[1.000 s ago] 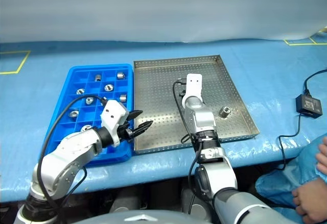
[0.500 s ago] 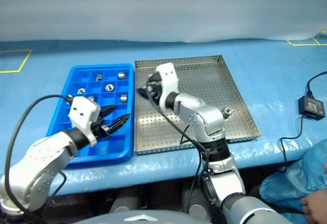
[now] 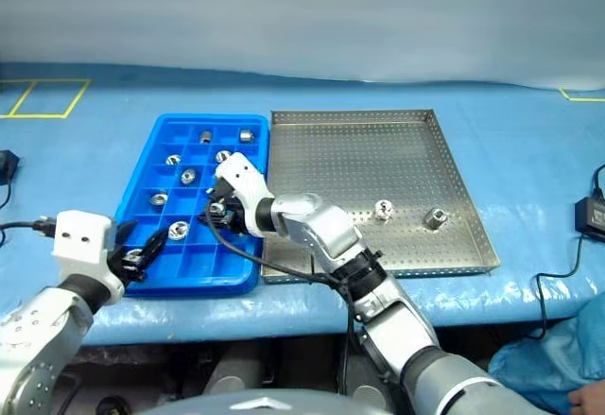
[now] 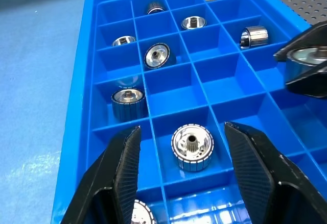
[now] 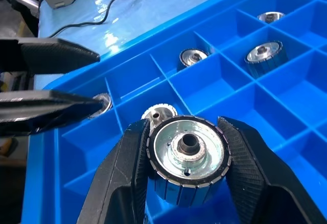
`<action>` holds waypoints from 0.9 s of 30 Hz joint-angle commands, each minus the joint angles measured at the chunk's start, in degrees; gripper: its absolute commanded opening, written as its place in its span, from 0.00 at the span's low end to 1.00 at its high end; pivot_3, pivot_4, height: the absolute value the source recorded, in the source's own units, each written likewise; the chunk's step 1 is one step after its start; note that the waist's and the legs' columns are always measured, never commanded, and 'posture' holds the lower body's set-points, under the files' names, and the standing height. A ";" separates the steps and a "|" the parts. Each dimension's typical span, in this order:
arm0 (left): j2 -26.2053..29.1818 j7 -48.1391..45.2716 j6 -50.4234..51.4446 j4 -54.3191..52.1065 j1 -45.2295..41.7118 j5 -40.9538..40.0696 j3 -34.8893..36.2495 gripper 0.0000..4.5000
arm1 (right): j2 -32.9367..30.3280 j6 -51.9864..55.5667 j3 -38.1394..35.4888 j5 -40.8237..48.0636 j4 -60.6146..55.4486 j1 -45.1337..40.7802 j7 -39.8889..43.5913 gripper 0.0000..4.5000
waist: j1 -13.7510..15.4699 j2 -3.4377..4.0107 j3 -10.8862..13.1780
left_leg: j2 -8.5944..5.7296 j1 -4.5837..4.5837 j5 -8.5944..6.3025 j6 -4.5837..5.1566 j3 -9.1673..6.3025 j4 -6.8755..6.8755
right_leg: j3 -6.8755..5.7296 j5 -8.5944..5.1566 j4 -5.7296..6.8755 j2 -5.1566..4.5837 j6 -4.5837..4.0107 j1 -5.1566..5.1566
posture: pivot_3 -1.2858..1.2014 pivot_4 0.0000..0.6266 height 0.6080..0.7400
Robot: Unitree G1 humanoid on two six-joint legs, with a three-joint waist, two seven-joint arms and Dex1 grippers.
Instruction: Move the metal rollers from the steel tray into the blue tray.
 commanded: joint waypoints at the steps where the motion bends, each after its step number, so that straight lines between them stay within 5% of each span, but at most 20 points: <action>1: -0.45 0.21 -1.05 -3.16 0.12 -0.23 -0.49 0.63 | 2.97 -5.97 -2.41 -2.24 6.83 -4.21 -0.78 0.38 | 0.35 0.01 0.01 | 0.00 0.01 0.00 -0.02 -0.02 0.00 | -0.04 -0.01 0.00 0.00 -0.02 0.00 | 0.64 0.24 1.00; 10: -0.70 0.39 -1.77 -2.65 -0.39 -0.13 -2.95 0.63 | 6.27 -12.52 -7.26 -3.97 22.82 -10.38 -1.75 0.38 | 0.98 0.02 0.01 | -0.04 0.01 0.01 -0.09 -0.13 -0.04 | -0.16 -0.06 0.00 -0.01 -0.11 0.03 | 0.64 0.24 1.00; 18: -0.80 0.58 -2.28 -1.55 -1.15 0.08 -4.16 0.63 | 7.03 -12.43 -9.77 -2.96 23.24 -10.54 -2.00 0.98 | 0.93 0.03 0.01 | -0.04 0.02 0.03 -0.13 -0.26 -0.05 | -0.29 -0.10 0.02 0.00 -0.18 0.08 | 0.64 0.24 1.00; 27: -1.30 0.14 -3.27 -0.72 -2.59 -0.16 -6.43 0.63 | 4.01 -10.94 -7.77 -5.10 14.11 -7.12 -4.09 0.99 | 0.88 0.04 0.02 | -0.04 -0.06 0.04 -0.14 -0.31 -0.06 | -0.32 -0.10 0.01 0.00 -0.19 0.04 | 0.63 0.24 1.00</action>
